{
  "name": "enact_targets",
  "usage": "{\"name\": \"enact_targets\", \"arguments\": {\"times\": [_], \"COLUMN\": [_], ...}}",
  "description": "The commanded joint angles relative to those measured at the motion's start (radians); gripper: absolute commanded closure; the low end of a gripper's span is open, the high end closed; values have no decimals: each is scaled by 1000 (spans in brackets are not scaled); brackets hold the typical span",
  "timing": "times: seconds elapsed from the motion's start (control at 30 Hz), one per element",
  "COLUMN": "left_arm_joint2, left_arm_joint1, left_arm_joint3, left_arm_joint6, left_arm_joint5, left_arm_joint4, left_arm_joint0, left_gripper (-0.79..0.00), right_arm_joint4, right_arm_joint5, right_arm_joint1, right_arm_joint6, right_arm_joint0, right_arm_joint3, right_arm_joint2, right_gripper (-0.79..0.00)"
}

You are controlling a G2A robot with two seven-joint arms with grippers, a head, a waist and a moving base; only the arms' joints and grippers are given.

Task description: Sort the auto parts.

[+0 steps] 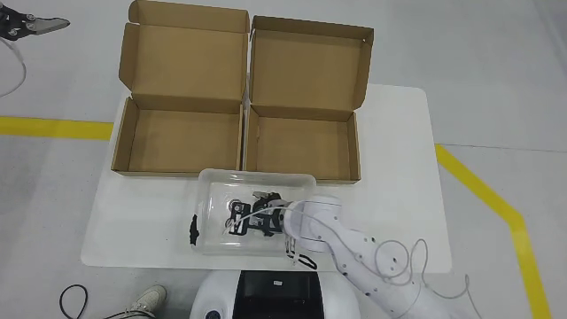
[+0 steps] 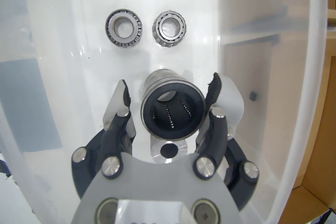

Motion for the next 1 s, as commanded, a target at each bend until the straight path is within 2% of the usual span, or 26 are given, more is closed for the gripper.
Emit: {"name": "enact_targets", "arguments": {"times": [0.0, 0.03, 0.1, 0.13, 0.17, 0.2, 0.57, 0.97], "left_arm_joint2": [0, 0, 0, 0, 0, 0, 0, 0], "left_arm_joint1": [0, 0, 0, 0, 0, 0, 0, 0], "left_arm_joint3": [0, 0, 0, 0, 0, 0, 0, 0], "left_arm_joint6": [0, 0, 0, 0, 0, 0, 0, 0], "left_arm_joint5": [0, 0, 0, 0, 0, 0, 0, 0], "left_arm_joint4": [0, 0, 0, 0, 0, 0, 0, 0], "left_arm_joint0": [0, 0, 0, 0, 0, 0, 0, 0], "left_gripper": [-785, -785, -785, -785, -785, -785, -785, -785], "right_arm_joint4": [-5, -5, -5, -5, -4, -5, 4, 65], "right_arm_joint5": [7, 9, 9, 9, 9, 8, -14, -53], "right_arm_joint1": [0, -1, -1, -1, 0, 0, 7, 22], "right_arm_joint6": [10, 13, 19, 21, 24, 28, 25, -135], "right_arm_joint0": [2, 3, 4, 4, 4, 4, -2, -19], "right_arm_joint3": [2, 0, -1, -3, -6, -11, -71, -114], "right_arm_joint2": [-3, -4, -6, -6, -6, -5, -2, 45], "right_gripper": [-280, -222, -166, -77, -22, 0, 0, 0]}}
